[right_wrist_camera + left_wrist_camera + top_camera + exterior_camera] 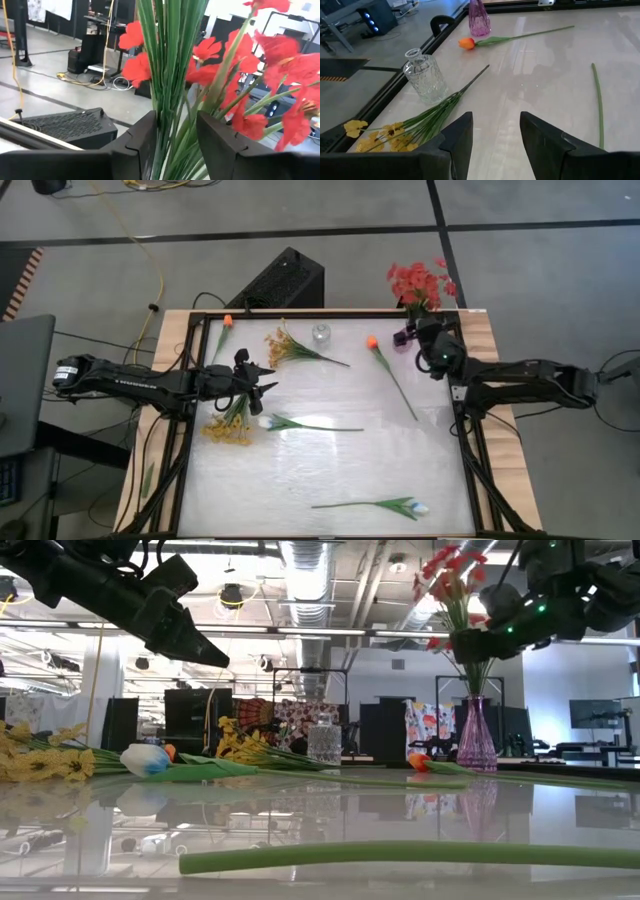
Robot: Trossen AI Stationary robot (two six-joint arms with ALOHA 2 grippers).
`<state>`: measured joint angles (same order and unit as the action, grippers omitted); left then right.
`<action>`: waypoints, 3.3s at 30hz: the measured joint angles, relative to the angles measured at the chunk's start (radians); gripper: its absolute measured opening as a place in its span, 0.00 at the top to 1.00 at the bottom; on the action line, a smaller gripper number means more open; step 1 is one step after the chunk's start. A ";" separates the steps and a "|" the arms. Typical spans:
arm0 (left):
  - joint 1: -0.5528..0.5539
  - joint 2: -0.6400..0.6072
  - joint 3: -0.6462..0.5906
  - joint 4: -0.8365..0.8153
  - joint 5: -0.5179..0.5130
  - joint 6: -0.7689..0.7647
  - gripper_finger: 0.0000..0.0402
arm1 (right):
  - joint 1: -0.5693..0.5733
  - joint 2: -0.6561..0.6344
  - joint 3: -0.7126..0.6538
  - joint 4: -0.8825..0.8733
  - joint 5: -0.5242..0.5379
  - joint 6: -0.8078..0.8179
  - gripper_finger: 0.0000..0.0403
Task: Sort flowers into vase by color
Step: Put the red flowers into the purple vase
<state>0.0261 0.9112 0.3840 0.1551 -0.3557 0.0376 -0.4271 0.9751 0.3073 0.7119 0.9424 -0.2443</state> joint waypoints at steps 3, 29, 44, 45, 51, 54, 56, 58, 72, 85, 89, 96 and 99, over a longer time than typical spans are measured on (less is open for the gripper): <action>0.000 0.000 0.000 -0.004 0.000 0.000 0.62 | 0.008 -0.009 0.000 -0.014 0.004 0.000 0.58; 0.000 0.000 0.000 -0.011 0.001 -0.023 0.62 | -0.029 -0.007 0.465 -1.185 -0.224 0.507 0.59; 0.000 0.006 0.000 -0.033 0.002 -0.040 0.62 | 0.005 0.010 0.553 -1.102 -0.612 0.429 0.59; 0.000 0.006 0.000 -0.032 0.002 -0.040 0.62 | 0.017 0.020 0.549 -1.049 -0.611 0.417 0.59; 0.000 0.008 0.000 -0.029 0.016 -0.050 0.62 | 0.088 0.153 0.556 -0.839 -0.507 0.308 0.64; 0.000 0.008 0.000 -0.029 0.019 -0.058 0.62 | 0.124 0.240 0.592 -0.823 -0.308 0.222 0.72; 0.000 0.008 0.000 -0.029 0.019 -0.063 0.62 | 0.141 0.287 0.620 -0.806 -0.215 0.162 0.80; 0.000 0.008 0.000 -0.029 0.019 -0.070 0.62 | 0.153 0.322 0.648 -0.803 -0.171 0.120 0.90; 0.000 0.008 0.000 -0.025 0.015 -0.059 0.62 | 0.011 0.244 0.724 -0.979 -0.103 0.106 0.96; 0.000 0.008 0.000 -0.034 0.007 -0.029 0.62 | -0.012 0.169 0.724 -1.184 -0.076 0.244 0.95; 0.003 0.008 0.000 -0.033 0.002 -0.013 0.62 | 0.024 0.147 0.724 -1.195 -0.225 0.259 0.95; 0.031 0.008 0.000 -0.032 0.004 -0.013 0.62 | 0.072 0.171 0.724 -1.204 -0.462 0.305 0.95; 0.039 0.008 0.000 -0.029 0.007 -0.013 0.62 | 0.091 0.235 0.724 -1.148 -0.383 0.301 0.95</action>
<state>0.0651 0.9188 0.3836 0.1262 -0.3484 0.0242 -0.3362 1.2102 1.0309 -0.4365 0.5594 0.0570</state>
